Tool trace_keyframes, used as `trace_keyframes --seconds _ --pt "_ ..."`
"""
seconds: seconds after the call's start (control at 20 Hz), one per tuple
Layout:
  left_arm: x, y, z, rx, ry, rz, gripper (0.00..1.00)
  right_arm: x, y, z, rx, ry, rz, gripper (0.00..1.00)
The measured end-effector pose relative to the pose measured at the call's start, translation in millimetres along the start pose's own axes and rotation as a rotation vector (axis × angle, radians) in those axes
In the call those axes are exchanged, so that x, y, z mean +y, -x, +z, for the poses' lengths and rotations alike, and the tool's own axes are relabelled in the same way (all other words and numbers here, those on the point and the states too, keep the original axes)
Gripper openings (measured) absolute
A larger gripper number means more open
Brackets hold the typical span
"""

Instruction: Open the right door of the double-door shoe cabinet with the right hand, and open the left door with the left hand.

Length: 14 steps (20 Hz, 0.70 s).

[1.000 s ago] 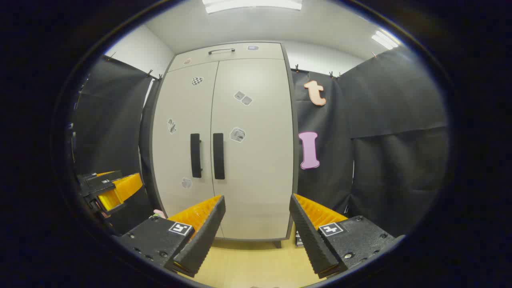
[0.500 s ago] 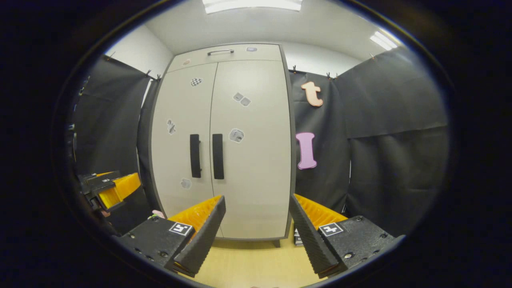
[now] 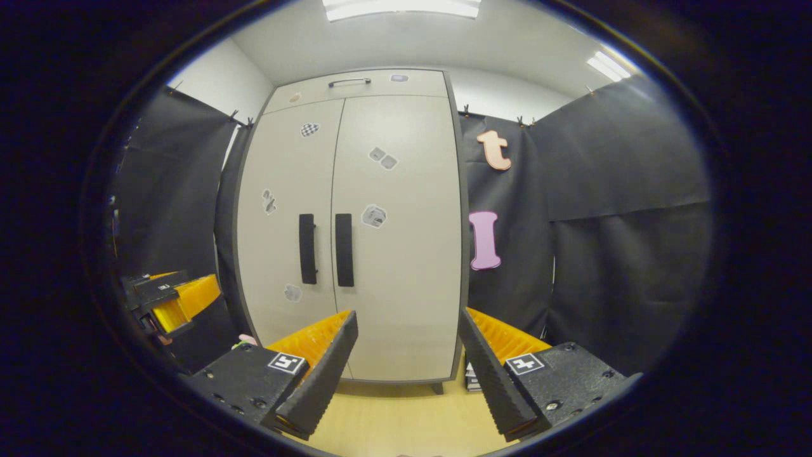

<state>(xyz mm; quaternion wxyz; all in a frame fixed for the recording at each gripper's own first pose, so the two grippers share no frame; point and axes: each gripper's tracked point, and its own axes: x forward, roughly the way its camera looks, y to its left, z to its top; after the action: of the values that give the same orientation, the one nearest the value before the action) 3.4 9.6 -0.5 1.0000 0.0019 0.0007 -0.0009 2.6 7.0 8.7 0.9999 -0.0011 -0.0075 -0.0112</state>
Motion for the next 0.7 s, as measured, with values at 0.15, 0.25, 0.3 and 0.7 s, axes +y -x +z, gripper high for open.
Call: trace_keyframes --seconds 0.15,0.25,0.3,0.7 --pt "-5.8 3.6 -5.5 0.020 0.018 -0.036 0.95 11.8 -17.9 15.4 -0.026 -0.010 0.041 0.99" --pt "-7.4 6.4 -9.8 0.033 0.021 -0.045 0.95 18.9 -34.7 27.9 -0.045 0.013 0.049 1.00" --pt "-8.0 7.4 -10.6 0.034 0.017 -0.044 0.95 24.5 -45.3 34.6 -0.051 0.020 0.057 0.99" --pt "6.1 18.7 -10.2 0.024 0.016 -0.017 0.95 83.4 -137.2 66.7 -0.049 0.008 0.134 1.00"
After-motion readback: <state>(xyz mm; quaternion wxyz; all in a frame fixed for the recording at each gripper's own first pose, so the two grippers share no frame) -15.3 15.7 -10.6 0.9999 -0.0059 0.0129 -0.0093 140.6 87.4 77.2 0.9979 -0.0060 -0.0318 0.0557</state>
